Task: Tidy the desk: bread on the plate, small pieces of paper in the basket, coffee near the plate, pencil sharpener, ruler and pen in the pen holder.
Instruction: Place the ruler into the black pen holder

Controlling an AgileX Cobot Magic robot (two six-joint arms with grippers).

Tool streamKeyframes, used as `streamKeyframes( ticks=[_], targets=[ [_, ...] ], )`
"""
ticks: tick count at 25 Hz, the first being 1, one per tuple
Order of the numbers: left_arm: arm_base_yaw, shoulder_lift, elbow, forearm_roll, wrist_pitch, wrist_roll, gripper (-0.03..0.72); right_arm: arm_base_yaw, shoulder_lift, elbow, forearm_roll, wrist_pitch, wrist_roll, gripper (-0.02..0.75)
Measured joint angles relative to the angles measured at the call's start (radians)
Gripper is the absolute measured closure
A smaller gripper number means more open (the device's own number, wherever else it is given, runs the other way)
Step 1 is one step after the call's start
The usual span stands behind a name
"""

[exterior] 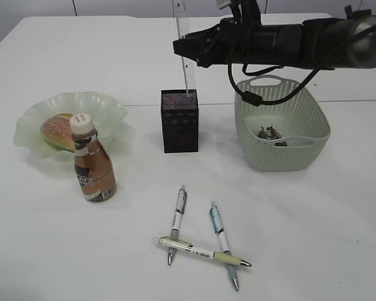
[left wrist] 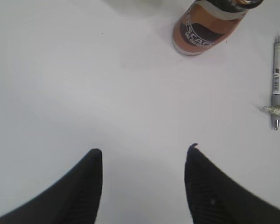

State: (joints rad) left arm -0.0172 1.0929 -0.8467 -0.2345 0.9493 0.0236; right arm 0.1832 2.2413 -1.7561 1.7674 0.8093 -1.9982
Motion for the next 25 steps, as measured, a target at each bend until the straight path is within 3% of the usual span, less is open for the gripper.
streamKeyframes(
  ticks=[19, 25],
  targets=[
    [0.0, 0.0, 0.0, -0.002, 0.005, 0.0, 0.272, 0.008, 0.141, -0.085, 0.004, 0.066, 0.015, 0.455],
    [0.0, 0.0, 0.0, -0.003, 0.004, 0.0, 0.272, 0.01, 0.15, -0.085, 0.004, 0.066, 0.028, 0.382]
  ],
)
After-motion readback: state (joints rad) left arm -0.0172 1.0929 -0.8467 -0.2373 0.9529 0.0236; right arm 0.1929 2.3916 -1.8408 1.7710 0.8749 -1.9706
